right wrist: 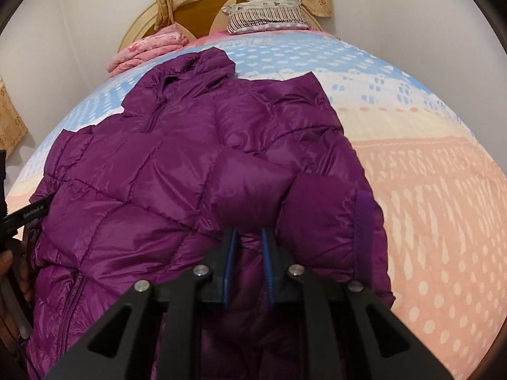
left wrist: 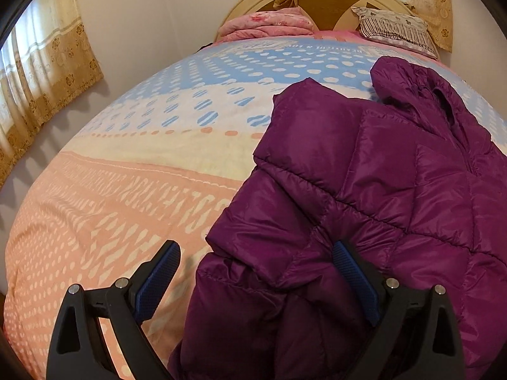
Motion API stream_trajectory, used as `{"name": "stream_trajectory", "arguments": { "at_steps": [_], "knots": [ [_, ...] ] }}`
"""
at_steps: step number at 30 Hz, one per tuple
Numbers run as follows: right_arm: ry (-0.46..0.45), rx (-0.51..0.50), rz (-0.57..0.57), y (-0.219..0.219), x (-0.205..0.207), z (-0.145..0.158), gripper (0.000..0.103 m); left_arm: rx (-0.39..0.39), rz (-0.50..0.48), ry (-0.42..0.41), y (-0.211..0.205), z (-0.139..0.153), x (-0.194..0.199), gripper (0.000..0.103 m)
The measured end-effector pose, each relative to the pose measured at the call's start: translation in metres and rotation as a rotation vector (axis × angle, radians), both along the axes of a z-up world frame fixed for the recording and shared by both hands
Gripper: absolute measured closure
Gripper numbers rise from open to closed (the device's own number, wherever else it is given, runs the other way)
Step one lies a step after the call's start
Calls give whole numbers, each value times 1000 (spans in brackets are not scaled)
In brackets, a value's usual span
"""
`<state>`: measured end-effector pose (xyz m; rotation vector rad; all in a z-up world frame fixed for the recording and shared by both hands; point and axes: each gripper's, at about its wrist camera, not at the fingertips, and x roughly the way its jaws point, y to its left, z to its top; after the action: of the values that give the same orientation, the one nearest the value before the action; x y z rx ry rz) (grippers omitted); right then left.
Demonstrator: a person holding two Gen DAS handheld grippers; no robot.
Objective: Fold large clothes
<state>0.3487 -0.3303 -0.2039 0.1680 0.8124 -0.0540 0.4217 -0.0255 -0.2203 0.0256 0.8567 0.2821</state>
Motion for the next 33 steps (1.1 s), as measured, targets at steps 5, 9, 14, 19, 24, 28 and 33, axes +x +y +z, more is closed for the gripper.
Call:
{"name": "stream_trajectory", "arguments": {
  "at_steps": [5,9,14,19,24,28,33],
  "knots": [
    [0,-13,1,2,0,0,86,-20,-4,-5,3,7,-4,6],
    [4,11,6,-4,-5,18,84,-47,-17,-70,14,49,-19,6],
    [-137,57,-47,-15,2,82,82,-101,-25,-201,15,100,0,6],
    [-133,44,-127,-22,70,92,80,-97,5,-158,4,95,64,6],
    [-51,20,-189,-36,117,56,80,-63,9,-62,4,54,111,6],
    [29,23,-194,-47,127,13,80,-67,24,73,11,1,124,6],
    [-25,53,-196,-53,117,8,80,-153,37,65,23,-6,120,3]
  ]
}}
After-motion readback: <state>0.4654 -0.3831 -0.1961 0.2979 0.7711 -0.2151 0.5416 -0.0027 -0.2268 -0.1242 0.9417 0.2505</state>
